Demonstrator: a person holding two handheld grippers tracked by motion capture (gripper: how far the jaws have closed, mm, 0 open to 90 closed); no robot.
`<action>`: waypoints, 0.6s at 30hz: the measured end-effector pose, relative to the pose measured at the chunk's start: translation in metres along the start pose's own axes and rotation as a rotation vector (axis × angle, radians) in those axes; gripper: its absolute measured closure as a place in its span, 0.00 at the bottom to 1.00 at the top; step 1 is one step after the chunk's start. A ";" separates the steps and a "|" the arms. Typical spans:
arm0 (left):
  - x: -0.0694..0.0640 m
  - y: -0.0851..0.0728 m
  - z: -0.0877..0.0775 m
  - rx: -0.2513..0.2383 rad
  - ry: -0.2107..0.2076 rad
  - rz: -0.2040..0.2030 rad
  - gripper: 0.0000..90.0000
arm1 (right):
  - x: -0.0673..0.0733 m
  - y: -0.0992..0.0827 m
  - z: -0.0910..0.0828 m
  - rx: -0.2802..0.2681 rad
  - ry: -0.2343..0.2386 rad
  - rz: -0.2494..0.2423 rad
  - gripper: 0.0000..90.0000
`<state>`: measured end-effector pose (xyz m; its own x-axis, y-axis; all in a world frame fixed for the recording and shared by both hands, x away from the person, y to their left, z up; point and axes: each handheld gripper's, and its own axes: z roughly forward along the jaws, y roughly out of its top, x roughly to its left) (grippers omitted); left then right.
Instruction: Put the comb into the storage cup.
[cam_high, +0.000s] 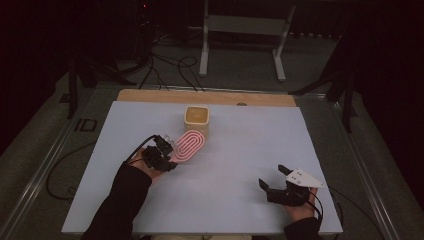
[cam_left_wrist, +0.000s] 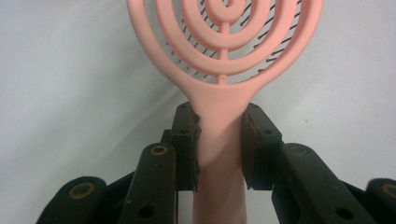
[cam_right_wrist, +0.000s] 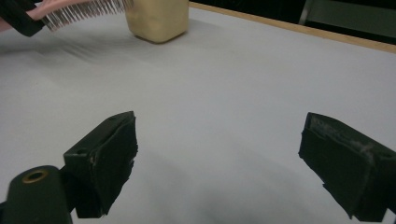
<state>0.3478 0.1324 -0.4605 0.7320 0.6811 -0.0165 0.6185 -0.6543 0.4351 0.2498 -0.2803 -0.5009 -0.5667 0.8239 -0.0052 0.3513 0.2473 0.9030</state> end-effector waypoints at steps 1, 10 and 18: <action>-0.001 0.000 -0.002 -0.016 0.012 -0.003 0.78 | 0.000 0.000 0.000 0.000 0.000 0.000 0.12; 0.000 -0.006 -0.013 -0.110 0.051 -0.028 0.78 | 0.000 0.000 0.001 0.004 0.000 -0.008 0.12; 0.001 -0.015 -0.016 -0.169 0.052 -0.055 0.78 | 0.002 -0.001 0.003 0.011 0.001 -0.013 0.12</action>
<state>0.3348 0.1482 -0.4523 0.6800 0.7332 -0.0003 0.5973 -0.5537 0.5802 0.2507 -0.2775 -0.5032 -0.5721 0.8200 -0.0162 0.3524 0.2636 0.8980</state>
